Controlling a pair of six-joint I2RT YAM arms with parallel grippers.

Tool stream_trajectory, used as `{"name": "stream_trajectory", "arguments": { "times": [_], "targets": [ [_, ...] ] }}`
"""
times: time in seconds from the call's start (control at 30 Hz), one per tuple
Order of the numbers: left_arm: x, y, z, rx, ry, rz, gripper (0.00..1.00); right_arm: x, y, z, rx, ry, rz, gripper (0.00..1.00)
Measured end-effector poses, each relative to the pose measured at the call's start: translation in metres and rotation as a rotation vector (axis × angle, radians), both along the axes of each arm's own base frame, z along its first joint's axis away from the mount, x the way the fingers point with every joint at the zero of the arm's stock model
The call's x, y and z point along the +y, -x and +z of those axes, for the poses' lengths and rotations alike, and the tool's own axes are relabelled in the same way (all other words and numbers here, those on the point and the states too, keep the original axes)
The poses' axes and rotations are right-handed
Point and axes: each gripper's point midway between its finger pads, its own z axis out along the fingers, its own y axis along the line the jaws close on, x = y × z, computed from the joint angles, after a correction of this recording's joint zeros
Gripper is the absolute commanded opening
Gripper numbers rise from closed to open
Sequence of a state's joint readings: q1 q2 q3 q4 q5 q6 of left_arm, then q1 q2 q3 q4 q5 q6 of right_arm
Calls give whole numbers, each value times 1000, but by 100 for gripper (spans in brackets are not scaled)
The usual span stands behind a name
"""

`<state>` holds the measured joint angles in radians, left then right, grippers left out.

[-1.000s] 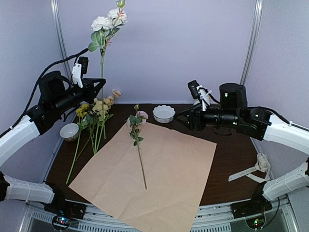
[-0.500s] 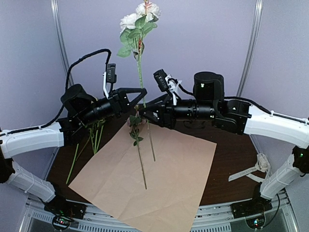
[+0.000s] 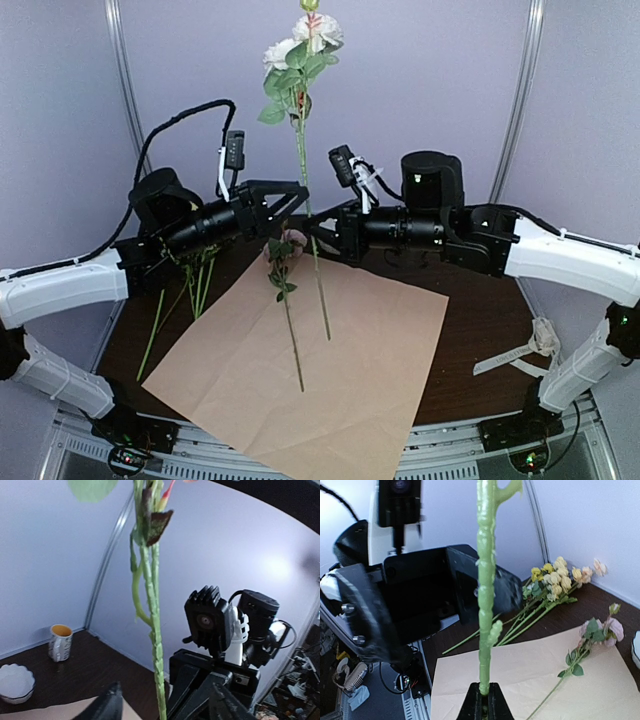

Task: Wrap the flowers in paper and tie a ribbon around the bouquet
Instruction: Pass from the left arm to the right, then place the fake flower on the flattened wrapping paper.

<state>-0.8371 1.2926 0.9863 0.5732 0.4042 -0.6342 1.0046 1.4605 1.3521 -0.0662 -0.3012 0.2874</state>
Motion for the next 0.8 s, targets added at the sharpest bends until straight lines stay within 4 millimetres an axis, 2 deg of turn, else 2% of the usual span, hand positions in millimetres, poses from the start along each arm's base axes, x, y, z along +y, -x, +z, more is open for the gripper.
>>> {"name": "stream_trajectory", "arguments": {
  "times": [0.07,0.13,0.27,0.37,0.47,0.5,0.6,0.67,0.7,0.8],
  "targets": [
    [10,-17,-6,26,-70,115,98,-6,-15,-13,77,19,-53,0],
    [32,-42,-13,62,-171,283,98,-9,-32,-35,162,56,-109,0],
    [95,-96,-36,128,-377,603,98,-7,-55,-116,350,207,-193,0],
    [160,-134,-85,249,-559,796,98,-5,-57,-185,480,354,-223,0],
    [228,-160,-152,421,-741,948,97,-8,-58,-231,555,451,-258,2],
    [253,-163,-179,497,-809,996,93,-9,-59,-242,574,476,-273,9],
    [297,-162,-235,650,-953,1053,64,-8,-65,-254,604,499,-306,30],
    [313,-159,-264,732,-1016,1045,46,-4,-71,-255,601,497,-321,34],
    [318,-159,-275,764,-1033,1036,41,-3,-75,-254,597,494,-329,34],
    [328,-160,-301,823,-1085,1010,37,-4,-80,-253,584,498,-347,34]
  ]
}}
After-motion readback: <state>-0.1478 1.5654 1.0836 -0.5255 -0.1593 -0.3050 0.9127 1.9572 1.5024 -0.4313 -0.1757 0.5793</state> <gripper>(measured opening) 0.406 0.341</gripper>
